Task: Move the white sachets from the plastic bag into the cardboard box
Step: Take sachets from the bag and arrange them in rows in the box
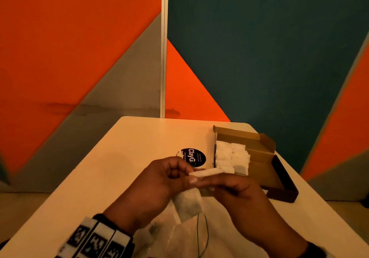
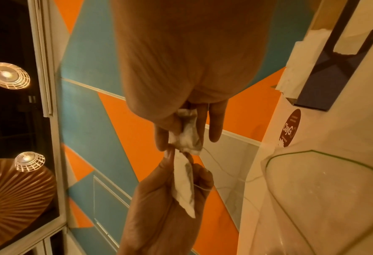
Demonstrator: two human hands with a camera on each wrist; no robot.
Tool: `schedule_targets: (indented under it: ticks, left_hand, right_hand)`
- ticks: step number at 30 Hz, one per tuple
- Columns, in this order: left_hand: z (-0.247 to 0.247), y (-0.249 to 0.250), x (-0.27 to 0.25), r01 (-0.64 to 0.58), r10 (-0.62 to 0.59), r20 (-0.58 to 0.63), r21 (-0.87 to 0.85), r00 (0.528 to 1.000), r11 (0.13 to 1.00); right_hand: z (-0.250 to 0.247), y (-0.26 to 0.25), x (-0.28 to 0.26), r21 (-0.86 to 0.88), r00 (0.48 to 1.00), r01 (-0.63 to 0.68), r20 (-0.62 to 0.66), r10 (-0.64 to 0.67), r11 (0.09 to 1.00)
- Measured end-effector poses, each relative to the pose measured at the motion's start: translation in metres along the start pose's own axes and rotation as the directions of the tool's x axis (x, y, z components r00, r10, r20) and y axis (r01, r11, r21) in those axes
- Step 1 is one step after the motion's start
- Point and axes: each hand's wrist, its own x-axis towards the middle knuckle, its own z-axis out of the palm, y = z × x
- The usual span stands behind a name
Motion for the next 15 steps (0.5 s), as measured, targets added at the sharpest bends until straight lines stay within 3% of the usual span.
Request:
schedule_targets:
  ticks: [4, 7, 12, 15]
  left_hand:
    - [-0.001, -0.001, 0.0, 0.008, -0.006, -0.059, 0.033, 0.998, 0.999]
    - [-0.004, 0.001, 0.002, 0.01, -0.002, -0.123, 0.064, 0.992, 0.998]
    - [0.005, 0.006, 0.003, -0.028, 0.039, -0.102, 0.111, 0.994, 0.993]
    - [0.009, 0.006, 0.002, -0.074, 0.101, -0.145, 0.182, 0.984, 0.981]
  right_hand:
    - [0.002, 0.006, -0.003, -0.058, 0.997, -0.065, -0.045, 0.062, 0.996]
    - [-0.001, 0.009, -0.004, 0.029, 0.988, -0.117, -0.101, 0.119, 0.993]
    - [0.009, 0.006, -0.004, -0.077, 0.978, -0.187, 0.075, 0.193, 0.979]
    - [0.014, 0.009, -0.003, -0.008, 0.973, -0.23, 0.032, 0.23, 0.973]
